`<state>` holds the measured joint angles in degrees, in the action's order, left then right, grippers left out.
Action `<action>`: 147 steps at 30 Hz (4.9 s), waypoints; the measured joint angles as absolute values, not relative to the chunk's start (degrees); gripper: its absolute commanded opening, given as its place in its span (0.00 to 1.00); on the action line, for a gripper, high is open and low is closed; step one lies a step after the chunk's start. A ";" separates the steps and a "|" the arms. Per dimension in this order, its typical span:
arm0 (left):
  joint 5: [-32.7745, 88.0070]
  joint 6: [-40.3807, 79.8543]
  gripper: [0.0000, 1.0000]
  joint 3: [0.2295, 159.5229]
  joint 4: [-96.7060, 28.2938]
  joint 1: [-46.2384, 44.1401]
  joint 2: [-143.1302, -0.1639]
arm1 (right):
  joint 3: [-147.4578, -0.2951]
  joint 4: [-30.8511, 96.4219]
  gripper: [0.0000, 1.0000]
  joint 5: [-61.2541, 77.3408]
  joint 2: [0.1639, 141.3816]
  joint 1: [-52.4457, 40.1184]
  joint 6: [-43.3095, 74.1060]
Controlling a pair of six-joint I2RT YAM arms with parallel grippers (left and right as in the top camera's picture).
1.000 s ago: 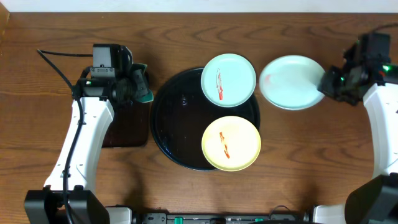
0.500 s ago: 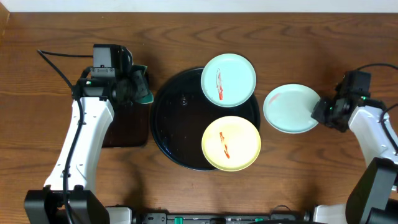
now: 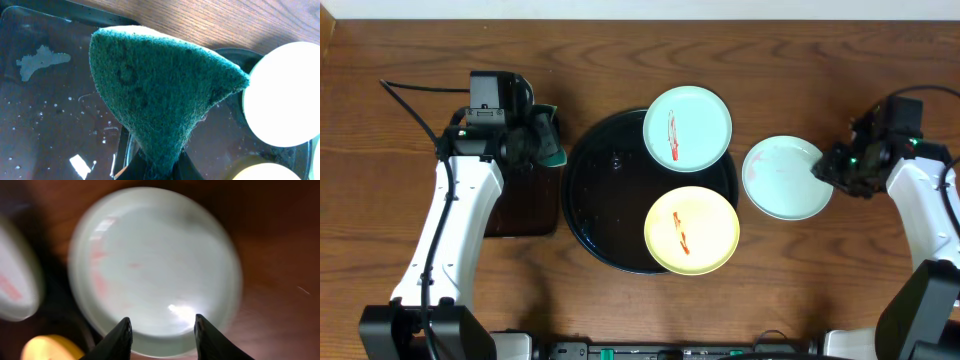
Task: Clean dirty plates on tray and stack at the side
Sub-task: 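Lower the pale green plate onto the table and release it, then move the right gripper to the yellow plate rim and grip it, then lift the yellow plate's rim with the right gripper, tilting it up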
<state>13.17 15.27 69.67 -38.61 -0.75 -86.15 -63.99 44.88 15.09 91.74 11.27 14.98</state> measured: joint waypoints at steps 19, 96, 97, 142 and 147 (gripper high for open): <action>13.17 15.27 0.07 69.67 -38.76 -0.75 -86.15 | -64.12 39.05 0.24 17.43 103.79 -8.73 13.06; 13.17 15.27 0.07 69.67 -39.24 -0.75 -86.15 | -68.90 66.13 0.08 16.95 107.07 -8.38 5.87; 13.17 15.27 0.07 69.67 -39.27 -0.75 -86.15 | -68.82 66.13 0.02 16.86 107.07 -8.43 5.96; 13.15 15.44 0.07 69.67 -44.47 -0.75 -86.15 | -68.79 39.00 0.31 7.81 107.07 -36.16 33.28; 13.15 16.82 0.07 69.67 -45.71 -1.15 -86.15 | -68.79 35.66 0.24 6.72 107.11 -35.83 32.67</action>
<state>13.15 16.82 69.67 -45.71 -1.15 -86.15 -68.79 35.66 6.72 107.11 -35.83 32.67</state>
